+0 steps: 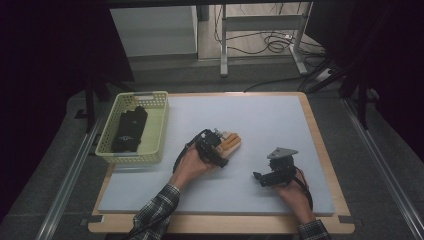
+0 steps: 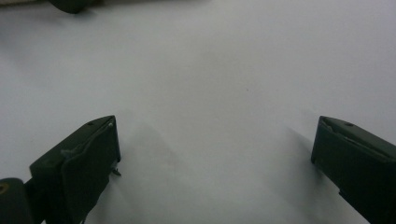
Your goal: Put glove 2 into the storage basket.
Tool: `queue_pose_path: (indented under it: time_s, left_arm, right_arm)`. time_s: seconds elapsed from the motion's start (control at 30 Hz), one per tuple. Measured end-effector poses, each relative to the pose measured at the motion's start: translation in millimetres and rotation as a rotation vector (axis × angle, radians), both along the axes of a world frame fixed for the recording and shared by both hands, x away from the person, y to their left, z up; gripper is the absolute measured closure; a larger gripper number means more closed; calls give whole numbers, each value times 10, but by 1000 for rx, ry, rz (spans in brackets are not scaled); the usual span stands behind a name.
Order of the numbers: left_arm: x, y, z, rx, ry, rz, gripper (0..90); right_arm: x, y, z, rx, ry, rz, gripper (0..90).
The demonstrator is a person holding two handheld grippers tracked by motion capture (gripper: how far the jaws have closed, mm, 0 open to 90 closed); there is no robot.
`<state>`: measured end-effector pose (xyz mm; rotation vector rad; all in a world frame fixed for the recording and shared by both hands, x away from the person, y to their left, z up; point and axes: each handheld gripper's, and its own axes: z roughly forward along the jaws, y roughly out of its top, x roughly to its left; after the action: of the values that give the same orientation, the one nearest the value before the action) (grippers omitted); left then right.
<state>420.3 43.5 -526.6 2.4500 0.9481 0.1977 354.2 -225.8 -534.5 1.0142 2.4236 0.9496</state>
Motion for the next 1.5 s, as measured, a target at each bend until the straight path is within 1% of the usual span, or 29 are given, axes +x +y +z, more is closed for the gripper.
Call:
queue_pose_path:
  time_s: [0.07, 0.1, 0.27, 0.4, 0.43, 0.47, 0.5, 0.6, 0.63, 0.73, 0.77, 0.87, 1.0, 1.13, 1.27, 1.43, 1.5]
  left_arm:
    - [-13, -4, 18, 6, -1, 3, 26]
    - [-19, -3, 33, 9, 1, 3, 55]
    - [-45, 30, 95, 5, 4, 29, 297]
    - [-36, 67, 126, 3, 18, 25, 501]
    - [-30, 76, 132, 3, 22, 23, 542]
    - [-27, 82, 135, 0, 26, 25, 562]
    - [-22, 91, 138, -3, 29, 22, 574]
    - [0, 124, 158, -36, 55, 26, 595]
    - [4, 133, 175, -43, 57, 25, 599]
    - [-9, 144, 257, -33, 26, 41, 610]
    - [-10, 148, 285, -32, 23, 42, 610]
    - [-6, 176, 420, -33, -2, 58, 609]
    - [19, 238, 588, -28, -20, 87, 608]
    - [46, 346, 752, -26, -38, 113, 608]
    - [84, 508, 911, -18, -58, 155, 607]
    - [158, 777, 1074, 2, -84, 250, 606]
    - [184, 887, 1120, -2, -86, 281, 605]
  right_arm:
    - [0, 0, 0, 0, 0, 0, 9]
    - [0, 0, 0, 0, 0, 0, 9]
    - [0, 0, 0, 0, 1, 0, 10]
    - [0, 0, 0, 0, 1, 0, 10]
    - [0, 0, 0, 0, 1, 1, 10]
    - [0, 0, 0, 0, 1, 1, 10]
    - [0, 0, 0, 0, 1, 1, 10]
    - [1, -1, 0, 1, 1, 2, 11]
    - [1, -1, 0, 1, 1, 2, 11]
    - [1, -1, 0, 1, 1, 2, 12]
    - [1, -1, 0, 1, 1, 2, 12]
    - [1, -2, 0, 1, 0, 3, 12]
    - [2, -2, 0, 1, 0, 3, 12]
    - [2, -2, -1, 1, -1, 4, 12]
    - [2, -1, -3, 3, -3, 3, 12]
    - [2, 0, -3, 3, -3, 3, 12]
    - [1, 0, -3, 3, -3, 3, 12]
